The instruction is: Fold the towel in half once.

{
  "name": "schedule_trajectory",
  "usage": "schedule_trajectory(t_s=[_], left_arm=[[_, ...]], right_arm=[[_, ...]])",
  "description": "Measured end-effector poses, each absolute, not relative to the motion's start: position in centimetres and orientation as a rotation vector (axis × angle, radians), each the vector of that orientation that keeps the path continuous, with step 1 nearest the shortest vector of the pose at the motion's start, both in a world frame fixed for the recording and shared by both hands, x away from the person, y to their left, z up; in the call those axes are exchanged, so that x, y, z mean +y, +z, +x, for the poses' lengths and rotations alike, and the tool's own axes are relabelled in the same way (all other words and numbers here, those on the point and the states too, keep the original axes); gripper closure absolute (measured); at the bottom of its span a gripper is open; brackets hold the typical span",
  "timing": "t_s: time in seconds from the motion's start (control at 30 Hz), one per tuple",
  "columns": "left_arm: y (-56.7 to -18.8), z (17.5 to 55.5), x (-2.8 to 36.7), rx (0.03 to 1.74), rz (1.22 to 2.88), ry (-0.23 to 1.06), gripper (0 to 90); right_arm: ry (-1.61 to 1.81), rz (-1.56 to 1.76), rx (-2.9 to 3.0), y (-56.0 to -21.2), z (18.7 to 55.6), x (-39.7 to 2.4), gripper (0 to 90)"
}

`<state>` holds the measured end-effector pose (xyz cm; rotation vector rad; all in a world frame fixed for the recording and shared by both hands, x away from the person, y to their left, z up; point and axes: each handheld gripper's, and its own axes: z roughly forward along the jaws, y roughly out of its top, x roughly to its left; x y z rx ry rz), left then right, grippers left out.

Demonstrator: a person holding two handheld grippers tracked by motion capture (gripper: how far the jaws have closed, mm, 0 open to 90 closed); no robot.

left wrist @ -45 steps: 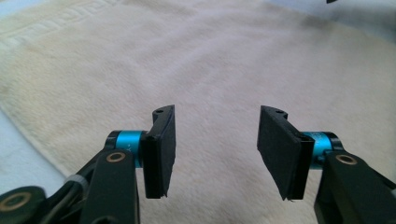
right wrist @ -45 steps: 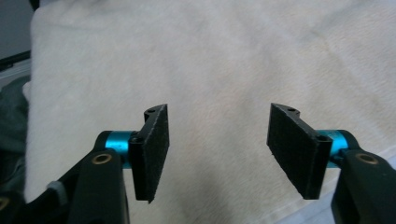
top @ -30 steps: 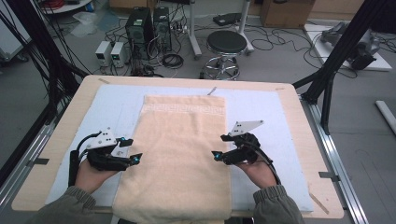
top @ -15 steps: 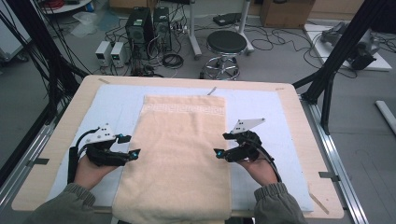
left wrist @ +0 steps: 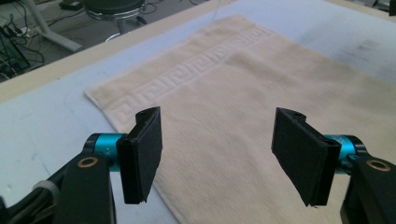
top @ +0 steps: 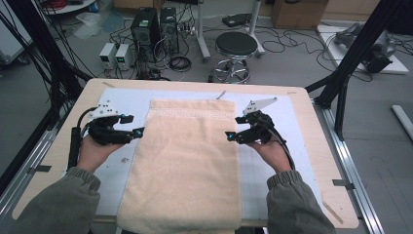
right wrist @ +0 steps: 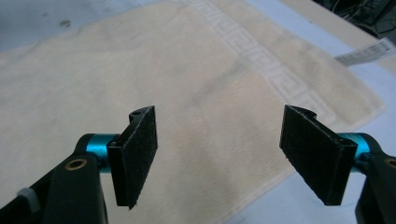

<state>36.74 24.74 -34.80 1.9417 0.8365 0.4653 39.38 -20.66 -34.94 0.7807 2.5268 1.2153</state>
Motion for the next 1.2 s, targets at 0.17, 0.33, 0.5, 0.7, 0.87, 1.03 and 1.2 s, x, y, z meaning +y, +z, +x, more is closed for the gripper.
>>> schedule_trajectory(t_s=[0.17,0.33,0.5,0.7,0.87,1.03,1.2], left_arm=[[-35.4,39.1,24.6,0.865,1.921,0.510,38.2],[-37.4,41.1,24.2,0.930,1.948,0.514,38.2],[-39.0,42.2,23.7,0.942,1.984,0.481,35.3],[-40.7,43.3,23.5,1.005,2.033,0.446,33.5],[-41.7,43.6,23.3,1.050,2.057,0.448,34.8],[-42.7,43.6,22.7,1.062,2.084,0.434,38.8],[-43.6,43.7,21.9,1.052,2.130,0.411,38.2]], right_arm=[[1.213,0.844,2.501,-36.0,41.6,-20.7,27.2],[1.138,0.877,2.511,-37.9,42.7,-20.4,27.3],[1.129,0.906,2.493,-39.6,43.7,-20.5,28.2],[1.070,0.956,2.496,-41.9,44.4,-20.3,30.9],[1.029,0.955,2.510,-42.8,44.6,-19.7,33.7],[1.002,0.977,2.511,-43.2,44.7,-19.4,37.3],[0.972,1.013,2.499,-43.6,44.7,-19.4,40.4]])
